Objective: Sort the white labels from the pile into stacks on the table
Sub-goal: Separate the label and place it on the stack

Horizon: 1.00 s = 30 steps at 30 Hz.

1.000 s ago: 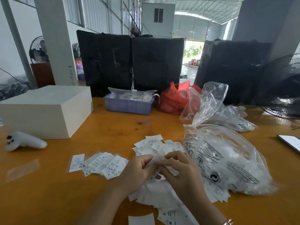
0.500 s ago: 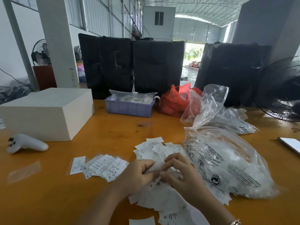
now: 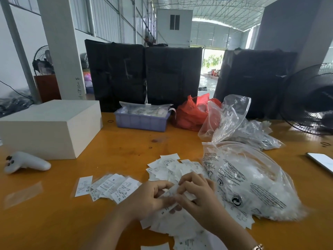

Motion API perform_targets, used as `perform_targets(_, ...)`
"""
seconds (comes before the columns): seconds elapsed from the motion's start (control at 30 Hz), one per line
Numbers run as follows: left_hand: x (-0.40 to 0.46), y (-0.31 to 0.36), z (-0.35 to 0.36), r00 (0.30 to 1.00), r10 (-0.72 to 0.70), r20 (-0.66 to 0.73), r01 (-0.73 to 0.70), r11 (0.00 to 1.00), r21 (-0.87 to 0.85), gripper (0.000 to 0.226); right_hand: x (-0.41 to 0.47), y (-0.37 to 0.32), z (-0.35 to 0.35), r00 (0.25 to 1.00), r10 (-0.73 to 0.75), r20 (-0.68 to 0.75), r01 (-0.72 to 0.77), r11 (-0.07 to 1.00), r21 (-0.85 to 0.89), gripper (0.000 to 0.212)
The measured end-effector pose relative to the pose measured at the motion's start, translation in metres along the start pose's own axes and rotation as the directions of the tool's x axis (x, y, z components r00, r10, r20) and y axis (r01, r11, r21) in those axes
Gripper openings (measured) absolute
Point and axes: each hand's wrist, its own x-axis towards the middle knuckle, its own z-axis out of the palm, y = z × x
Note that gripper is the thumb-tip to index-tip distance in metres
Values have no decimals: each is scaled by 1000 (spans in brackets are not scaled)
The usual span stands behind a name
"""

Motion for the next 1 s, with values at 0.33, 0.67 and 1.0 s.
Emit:
perform_targets(0.33, -1, -1, -6, 999, -34, -19, 35, 999, 27, 28, 0, 9, -4, 999, -17, 42, 21, 995, -102, 32)
perform_targets(0.67, -1, -1, -13, 971, -53, -235, 53, 999, -9, 19, 2, 9, -25, 951, 24, -309, -93, 973, -212, 18)
perform_targets(1.0, -4, -28, -54, 514, -103, -852, 408, 902, 137, 13, 3, 58, -65, 788, 540, -297, -615, 656, -438, 32)
